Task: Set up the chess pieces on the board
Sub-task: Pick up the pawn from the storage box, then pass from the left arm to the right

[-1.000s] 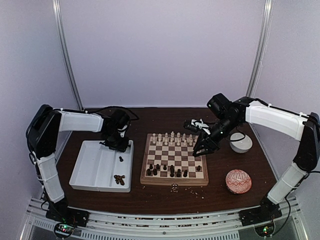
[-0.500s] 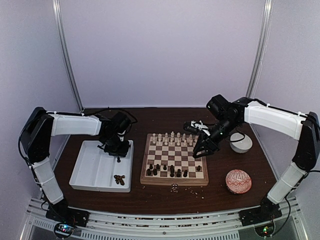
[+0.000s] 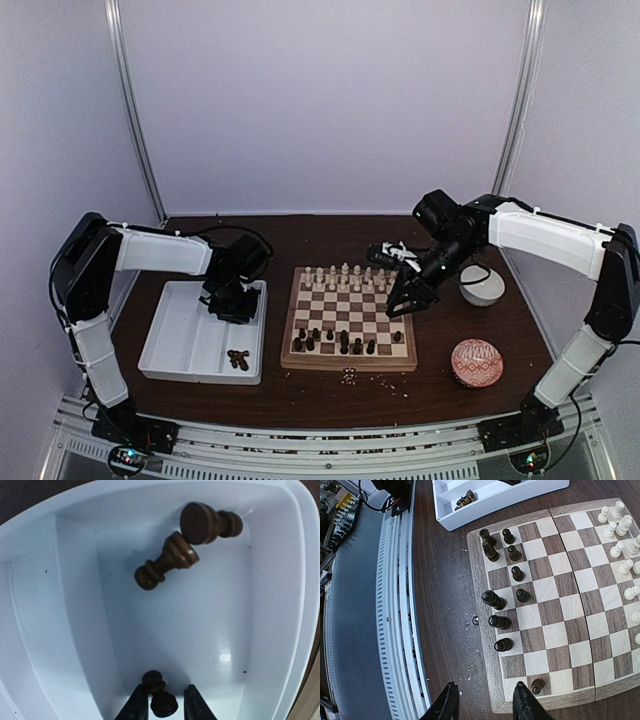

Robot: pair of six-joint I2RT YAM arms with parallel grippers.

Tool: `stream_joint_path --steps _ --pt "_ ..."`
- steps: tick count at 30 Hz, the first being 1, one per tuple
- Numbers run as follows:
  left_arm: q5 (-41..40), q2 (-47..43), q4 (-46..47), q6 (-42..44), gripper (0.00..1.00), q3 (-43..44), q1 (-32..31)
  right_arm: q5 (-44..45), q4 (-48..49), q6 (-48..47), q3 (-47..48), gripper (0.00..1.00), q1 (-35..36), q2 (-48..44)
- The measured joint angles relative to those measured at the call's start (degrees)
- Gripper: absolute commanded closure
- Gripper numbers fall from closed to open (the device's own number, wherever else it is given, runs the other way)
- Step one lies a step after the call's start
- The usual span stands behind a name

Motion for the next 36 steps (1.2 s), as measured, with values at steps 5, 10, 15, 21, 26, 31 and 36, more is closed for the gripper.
stream_joint_path --steps 5,10,15,21,26,31,36 --pt "0.0 0.0 0.0 -0.6 0.81 0.0 0.0 -0.3 -0.2 -0.6 0.0 0.63 0.0 0.0" --pt "-0.2 0.0 0.0 -0.7 0.88 0.0 0.0 -0.4 -0.2 -0.8 0.0 0.64 0.0 0.0" --pt "-0.1 -0.2 0.2 1.9 0.91 -0.2 -0.4 0.0 0.3 0.6 0.0 0.67 0.0 -0.1" --pt "1.0 -5.9 1.4 9.9 0.92 -3.4 -2.1 1.2 4.7 6.7 0.3 0.63 -2.2 -1.7" --pt "3.8 -16.9 6.3 16.5 0.91 -5.4 -5.0 -2.3 5.2 11.2 5.8 0.63 -4.1 0.3" --pt "10.4 -23.9 15.0 21.1 0.91 -7.5 -9.4 -10.9 5.0 15.8 12.0 0.61 -4.0 7.7" --pt "16.2 -24.3 22.3 23.8 0.91 -7.5 -15.1 -15.9 3.1 19.2 16.1 0.57 -2.5 14.7"
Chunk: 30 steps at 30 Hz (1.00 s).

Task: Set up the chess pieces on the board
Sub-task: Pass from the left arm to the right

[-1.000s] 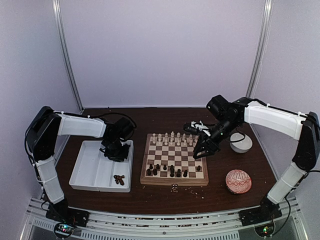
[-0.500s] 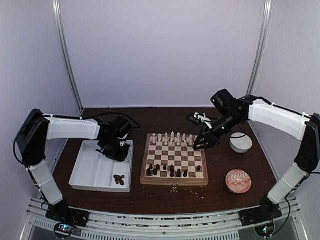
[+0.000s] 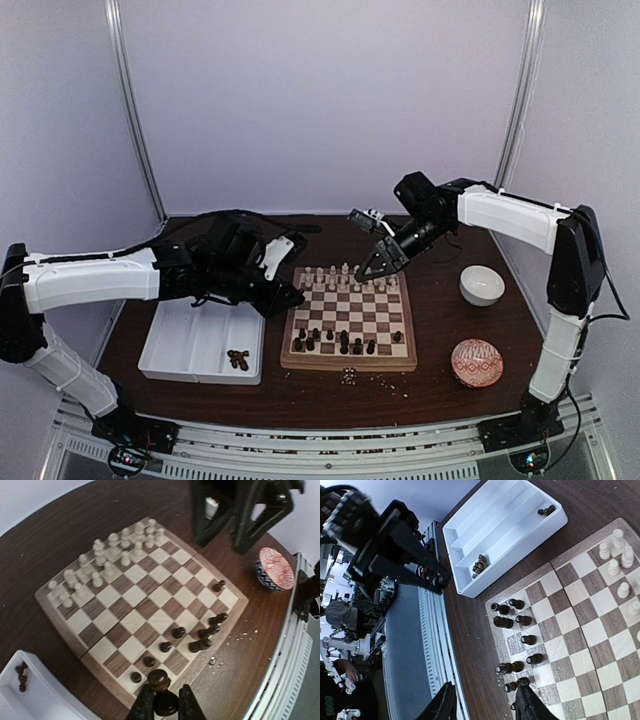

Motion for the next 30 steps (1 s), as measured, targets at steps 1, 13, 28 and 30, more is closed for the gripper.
stream_joint_path --steps 1,13,28,30 --pt "0.6 0.1 0.7 0.3 0.91 0.1 -0.7 -0.5 -0.3 0.7 0.5 0.56 0.5 0.6" --pt "3.4 4.6 5.2 3.4 0.90 5.0 -5.6 -7.0 -1.6 4.1 1.6 0.54 7.6 2.4" --pt "3.4 4.9 5.1 4.4 0.90 5.2 -5.8 -12.1 0.9 9.6 1.6 0.67 8.1 4.1" --pt "3.3 4.9 5.0 4.5 0.90 5.2 -5.7 -12.3 1.1 10.3 1.6 0.69 8.1 4.1"
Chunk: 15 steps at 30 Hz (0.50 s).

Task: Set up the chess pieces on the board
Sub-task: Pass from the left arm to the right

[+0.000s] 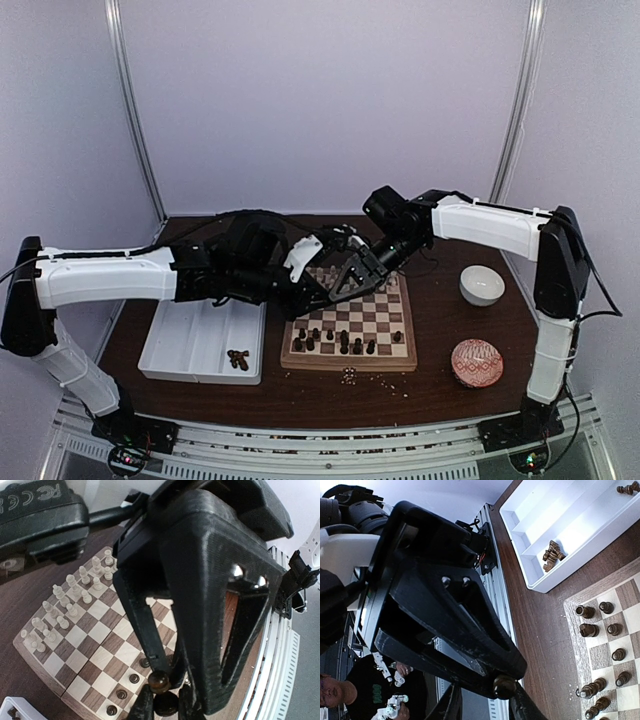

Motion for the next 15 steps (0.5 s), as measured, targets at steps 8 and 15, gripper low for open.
stream_joint_path --steps 8,15 --pt "-0.7 0.0 0.1 0.5 0.91 0.0 0.3 -1.4 2.8 4.0 -1.0 0.63 -0.5 0.1" --pt "-0.2 0.0 0.3 0.7 0.90 0.0 0.0 -2.4 7.1 7.5 -1.4 0.62 -1.3 0.2"
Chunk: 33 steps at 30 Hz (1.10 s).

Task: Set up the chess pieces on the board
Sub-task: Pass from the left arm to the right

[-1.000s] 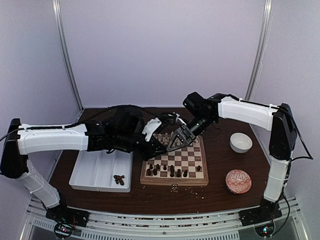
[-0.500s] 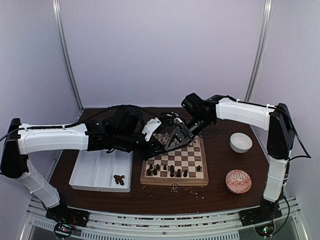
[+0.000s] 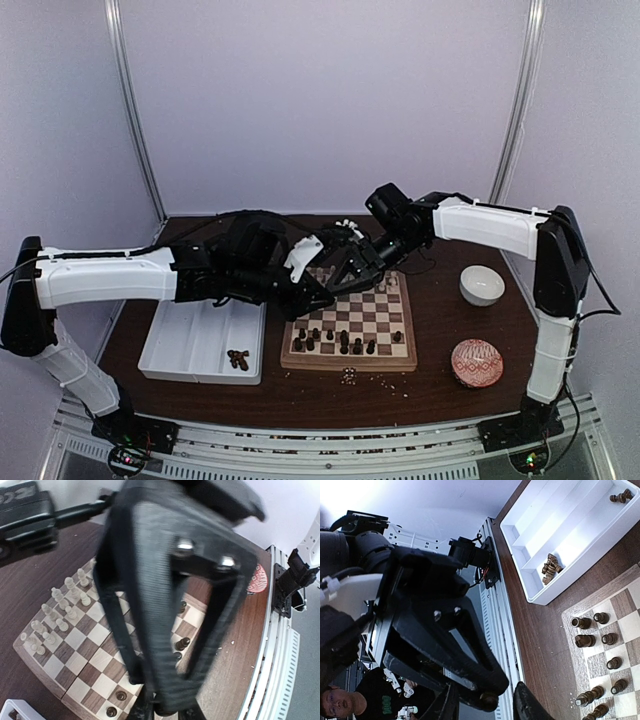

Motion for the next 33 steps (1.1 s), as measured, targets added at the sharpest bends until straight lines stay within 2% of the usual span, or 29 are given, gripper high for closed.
stream_joint_path --steps 6,13,20,25,33 --pt "0.8 0.0 0.4 0.3 0.91 0.0 -0.6 0.0 3.5 2.2 -0.7 0.65 -0.4 0.3" --pt "-0.2 0.0 0.3 0.3 0.91 0.0 -0.6 0.0 4.6 3.0 -1.5 0.61 -0.5 0.4" --pt "-2.3 0.0 0.3 0.3 0.90 0.0 -0.6 -0.7 4.9 3.0 -2.6 0.66 -0.5 0.4" --pt "-3.2 0.0 0.0 0.3 0.91 0.0 -0.6 -0.9 5.1 3.1 -3.4 0.72 -0.5 0.4" --pt "-2.8 0.0 -0.1 0.3 0.91 0.0 -0.6 -1.1 5.4 3.1 -3.5 0.73 -0.5 0.4"
